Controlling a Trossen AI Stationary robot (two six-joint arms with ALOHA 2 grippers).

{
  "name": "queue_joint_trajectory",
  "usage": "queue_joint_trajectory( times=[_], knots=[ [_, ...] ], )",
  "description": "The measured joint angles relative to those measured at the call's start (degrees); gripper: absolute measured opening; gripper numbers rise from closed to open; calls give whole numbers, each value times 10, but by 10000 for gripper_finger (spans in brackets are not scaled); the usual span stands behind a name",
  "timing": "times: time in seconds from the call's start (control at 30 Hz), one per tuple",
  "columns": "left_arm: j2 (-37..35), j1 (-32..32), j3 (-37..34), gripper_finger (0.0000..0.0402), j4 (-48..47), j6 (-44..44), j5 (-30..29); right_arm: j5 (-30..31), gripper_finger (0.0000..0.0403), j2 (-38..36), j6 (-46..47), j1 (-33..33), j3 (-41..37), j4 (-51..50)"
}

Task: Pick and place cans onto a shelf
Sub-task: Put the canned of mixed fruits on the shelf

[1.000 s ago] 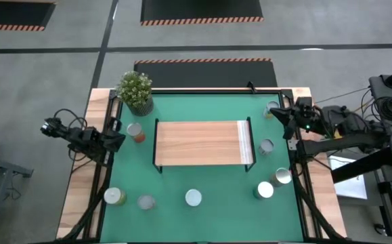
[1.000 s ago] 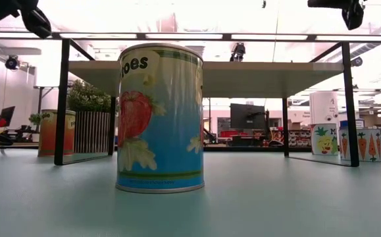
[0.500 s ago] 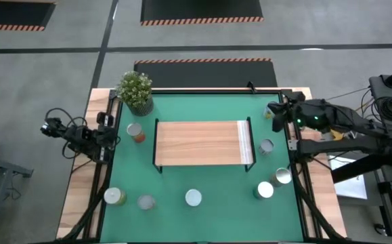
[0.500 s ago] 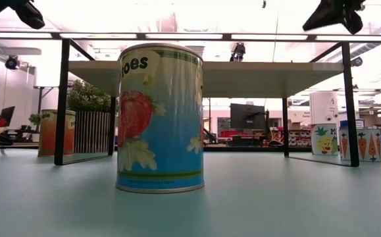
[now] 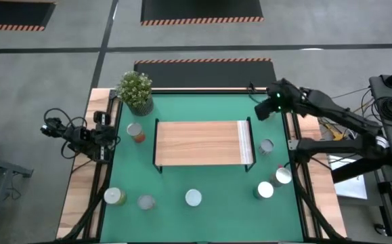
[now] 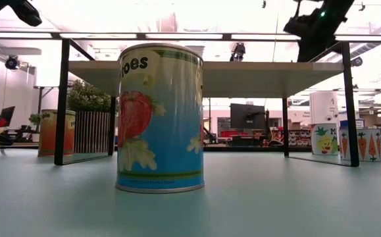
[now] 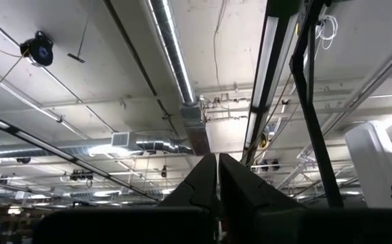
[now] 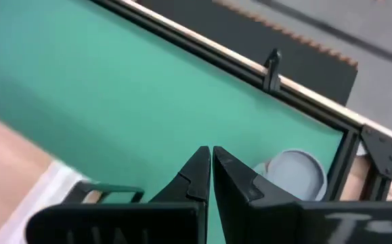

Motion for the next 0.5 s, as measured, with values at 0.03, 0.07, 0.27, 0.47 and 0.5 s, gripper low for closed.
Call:
queue_joint_trajectory(
  times=[0.03, 0.07, 0.27, 0.47, 0.5],
  knots=[
    [0, 0, 0, 0, 0, 0, 0, -15, 9, 9, -12, -20, 2, 6],
    [0, 0, 0, 0, 1, 0, 0, -33, 9, 18, -24, -39, 4, 13],
    [0, 0, 0, 0, 3, -1, 0, -111, 9, 69, -73, -128, 4, 38],
    [0, 0, 0, 0, 2, -2, 0, -110, 9, 95, -98, -177, 4, 44],
    [0, 0, 0, 0, 2, -4, 0, -111, 9, 96, -98, -181, 4, 43]
  ],
)
